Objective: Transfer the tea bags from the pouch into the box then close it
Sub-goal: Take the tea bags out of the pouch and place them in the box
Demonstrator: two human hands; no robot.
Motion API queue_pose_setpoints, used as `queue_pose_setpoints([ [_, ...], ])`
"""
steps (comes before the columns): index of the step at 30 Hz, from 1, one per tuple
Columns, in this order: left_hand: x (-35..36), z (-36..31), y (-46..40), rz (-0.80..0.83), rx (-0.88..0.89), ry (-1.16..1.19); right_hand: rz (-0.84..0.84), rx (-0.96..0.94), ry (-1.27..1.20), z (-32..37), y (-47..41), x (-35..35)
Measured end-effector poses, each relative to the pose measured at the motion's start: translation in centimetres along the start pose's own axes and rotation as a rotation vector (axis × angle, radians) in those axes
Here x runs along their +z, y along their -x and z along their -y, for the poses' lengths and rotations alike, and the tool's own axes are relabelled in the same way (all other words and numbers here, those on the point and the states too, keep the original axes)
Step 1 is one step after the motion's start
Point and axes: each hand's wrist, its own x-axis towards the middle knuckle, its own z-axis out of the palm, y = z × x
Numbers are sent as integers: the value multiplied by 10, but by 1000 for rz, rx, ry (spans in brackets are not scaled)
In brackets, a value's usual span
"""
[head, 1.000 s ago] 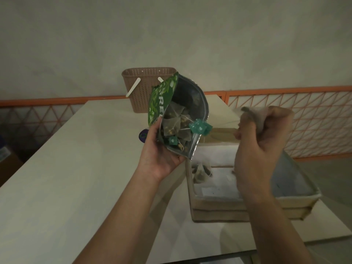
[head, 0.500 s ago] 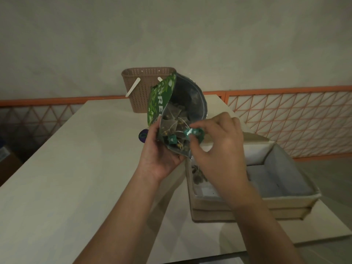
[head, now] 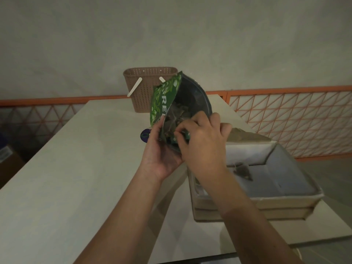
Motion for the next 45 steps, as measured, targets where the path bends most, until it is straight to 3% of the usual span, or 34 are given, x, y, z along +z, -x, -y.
queue_pose_setpoints([
  [7,0,2,-1,-8,-20,13,113,-16,41,5,-1,2],
  [12,-4,1,0,6,-33,24,49,-20,-81,2,1,5],
  [15,-3,0,0,3,-13,-41,41,81,-353,-5,2,-3],
  [19,0,0,-2,-5,-2,-115,93,347,-1106,-16,1,-32],
  [21,0,0,-2,0,-1,-106,79,415,-1244,-25,0,-44],
  [25,1,-1,-1,16,15,-102,101,452,-1180,-42,4,-52],
  [36,-1,3,-4,40,2,-103,225,396,-507,-42,24,-24],
  [42,1,1,-3,29,4,-84,107,320,-675,-51,22,-11],
  [45,1,0,-3,31,18,-60,123,391,-811,-53,22,-16],
])
